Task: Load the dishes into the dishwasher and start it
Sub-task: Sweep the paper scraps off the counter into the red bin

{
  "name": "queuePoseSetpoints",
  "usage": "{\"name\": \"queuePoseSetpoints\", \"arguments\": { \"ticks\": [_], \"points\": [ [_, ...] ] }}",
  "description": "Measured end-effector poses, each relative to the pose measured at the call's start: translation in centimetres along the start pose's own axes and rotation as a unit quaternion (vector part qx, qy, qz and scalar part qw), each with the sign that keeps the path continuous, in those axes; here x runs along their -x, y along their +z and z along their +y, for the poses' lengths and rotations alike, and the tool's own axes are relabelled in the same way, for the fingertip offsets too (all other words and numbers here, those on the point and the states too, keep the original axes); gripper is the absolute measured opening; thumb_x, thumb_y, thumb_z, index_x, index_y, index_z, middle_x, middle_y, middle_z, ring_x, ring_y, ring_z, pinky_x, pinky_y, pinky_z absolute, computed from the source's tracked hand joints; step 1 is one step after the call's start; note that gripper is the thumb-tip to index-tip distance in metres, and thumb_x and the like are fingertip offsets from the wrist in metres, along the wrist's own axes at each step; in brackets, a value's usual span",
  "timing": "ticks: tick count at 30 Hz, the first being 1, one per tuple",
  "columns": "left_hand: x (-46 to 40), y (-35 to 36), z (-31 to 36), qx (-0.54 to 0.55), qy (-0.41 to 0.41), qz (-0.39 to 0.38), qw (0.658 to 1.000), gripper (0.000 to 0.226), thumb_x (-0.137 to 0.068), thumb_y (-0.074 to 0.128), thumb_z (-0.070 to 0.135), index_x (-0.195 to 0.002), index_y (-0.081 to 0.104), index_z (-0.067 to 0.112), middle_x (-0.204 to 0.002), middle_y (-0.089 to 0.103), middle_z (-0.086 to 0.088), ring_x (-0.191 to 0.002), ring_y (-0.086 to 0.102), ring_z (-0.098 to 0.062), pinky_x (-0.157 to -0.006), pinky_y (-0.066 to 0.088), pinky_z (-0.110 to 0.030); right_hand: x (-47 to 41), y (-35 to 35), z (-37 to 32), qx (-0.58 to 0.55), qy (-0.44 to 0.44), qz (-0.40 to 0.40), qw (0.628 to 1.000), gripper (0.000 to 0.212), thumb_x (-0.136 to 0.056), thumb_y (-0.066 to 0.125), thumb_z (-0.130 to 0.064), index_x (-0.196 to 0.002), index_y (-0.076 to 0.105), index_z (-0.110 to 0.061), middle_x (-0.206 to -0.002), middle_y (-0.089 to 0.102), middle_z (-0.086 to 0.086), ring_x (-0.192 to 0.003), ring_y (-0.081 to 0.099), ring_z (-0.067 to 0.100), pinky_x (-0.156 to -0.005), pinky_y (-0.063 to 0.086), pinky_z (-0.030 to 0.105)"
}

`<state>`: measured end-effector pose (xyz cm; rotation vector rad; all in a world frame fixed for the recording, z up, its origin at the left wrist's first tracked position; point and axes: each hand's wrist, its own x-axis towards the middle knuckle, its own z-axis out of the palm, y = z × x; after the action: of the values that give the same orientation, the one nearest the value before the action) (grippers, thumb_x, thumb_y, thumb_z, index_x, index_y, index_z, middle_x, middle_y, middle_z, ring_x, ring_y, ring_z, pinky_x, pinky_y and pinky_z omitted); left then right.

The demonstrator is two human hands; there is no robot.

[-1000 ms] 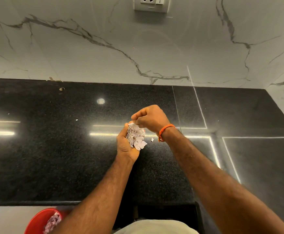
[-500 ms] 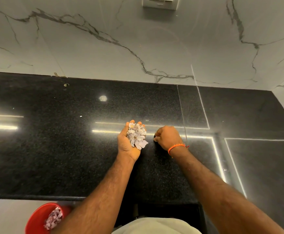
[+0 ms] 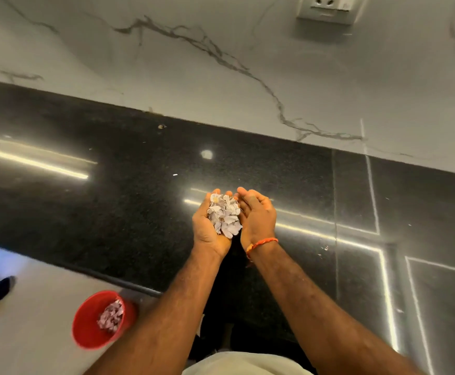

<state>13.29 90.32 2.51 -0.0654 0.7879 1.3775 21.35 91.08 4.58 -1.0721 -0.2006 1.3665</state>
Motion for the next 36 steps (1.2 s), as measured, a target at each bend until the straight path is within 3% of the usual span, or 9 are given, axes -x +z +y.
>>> {"name": "queuePoseSetpoints", "arguments": {
  "ticks": [2,5,9,13,17,20,26,32,36],
  "points": [
    [1.2,-0.8,2.7,0.037,0.037,0.001,0.999,0.035,-0.099,0.055,0.034,-0.119,0.066,0.007,-0.116,0.066,-0.017,-0.113,0.064,-0.033,-0.107,0.047,-0.047,1.3,2.6,1.9,-0.018,0.043,-0.034,0.998,0.01,-0.092,0.065,0.0,-0.095,0.06,-0.008,-0.085,0.073,0.012,-0.079,0.072,0.024,-0.073,0.061,0.035],
    [3.0,-2.6,6.7,0.076,0.094,0.023,0.992,0.038,-0.102,0.051,0.032,-0.088,0.078,0.009,-0.099,0.072,-0.015,-0.092,0.072,-0.029,-0.092,0.056,-0.044,3.5,6.1,4.5,-0.004,0.098,-0.086,0.991,0.01,-0.091,0.066,-0.001,-0.093,0.062,-0.01,-0.094,0.073,0.017,-0.09,0.07,0.033,-0.086,0.06,0.044],
    [6.0,-6.4,12.0,0.134,0.182,0.056,0.973,0.023,-0.097,0.057,0.029,-0.099,0.068,0.009,-0.1,0.069,-0.015,-0.098,0.067,-0.031,-0.107,0.048,-0.047,7.3,10.6,9.6,0.021,0.154,-0.146,0.977,0.012,-0.088,0.067,0.001,-0.099,0.065,-0.004,-0.106,0.071,0.027,-0.094,0.069,0.039,-0.091,0.056,0.056],
    [9.3,-11.2,16.5,0.173,0.251,0.061,0.95,0.03,-0.086,0.063,0.032,-0.103,0.071,0.008,-0.107,0.07,-0.016,-0.11,0.063,-0.034,-0.114,0.042,-0.049,11.8,13.9,15.2,0.068,0.2,-0.217,0.953,0.01,-0.092,0.064,-0.002,-0.102,0.065,-0.003,-0.106,0.071,0.025,-0.092,0.07,0.036,-0.088,0.058,0.053],
    [12.4,-18.1,20.5,0.187,0.311,0.114,0.925,0.047,-0.097,0.057,0.034,-0.129,0.063,0.0,-0.131,0.064,-0.022,-0.125,0.06,-0.038,-0.115,0.041,-0.051,16.8,16.2,21.7,0.13,0.239,-0.267,0.924,0.012,-0.094,0.062,-0.004,-0.105,0.066,0.0,-0.103,0.072,0.023,-0.091,0.071,0.034,-0.087,0.059,0.049],
    [14.3,-22.4,23.0,0.206,0.325,0.149,0.911,0.045,-0.098,0.053,0.033,-0.127,0.061,0.0,-0.13,0.061,-0.022,-0.122,0.057,-0.038,-0.115,0.04,-0.049,19.8,17.2,26.5,0.174,0.259,-0.294,0.904,0.011,-0.094,0.062,-0.005,-0.102,0.067,0.001,-0.093,0.074,0.02,-0.085,0.072,0.032,-0.08,0.06,0.043],
    [15.3,-32.0,26.3,0.237,0.323,0.193,0.896,0.044,-0.1,0.046,0.027,-0.081,0.08,0.008,-0.092,0.075,-0.012,-0.087,0.071,-0.027,-0.092,0.055,-0.039,22.7,17.3,36.8,0.225,0.329,-0.28,0.873,0.016,-0.09,0.068,-0.005,-0.103,0.068,0.003,-0.094,0.071,0.023,-0.089,0.069,0.037,-0.087,0.057,0.053],
    [11.4,-40.8,26.6,0.279,0.288,0.266,0.877,0.027,-0.089,0.06,0.024,-0.094,0.077,0.004,-0.103,0.073,-0.018,-0.096,0.069,-0.031,-0.099,0.053,-0.043,20.9,16.0,46.9,0.292,0.349,-0.232,0.86,0.009,-0.084,0.069,0.002,-0.093,0.071,0.0,-0.09,0.07,0.022,-0.083,0.068,0.035,-0.086,0.058,0.048],
    [5.1,-49.0,25.4,0.334,0.261,0.293,0.857,0.028,-0.087,0.062,0.023,-0.096,0.08,0.002,-0.107,0.073,-0.018,-0.099,0.07,-0.031,-0.105,0.05,-0.044,16.8,13.4,56.3,0.354,0.379,-0.185,0.835,0.015,-0.089,0.056,0.0,-0.082,0.069,-0.002,-0.078,0.072,0.014,-0.071,0.071,0.028,-0.066,0.061,0.034]
  ]
}}
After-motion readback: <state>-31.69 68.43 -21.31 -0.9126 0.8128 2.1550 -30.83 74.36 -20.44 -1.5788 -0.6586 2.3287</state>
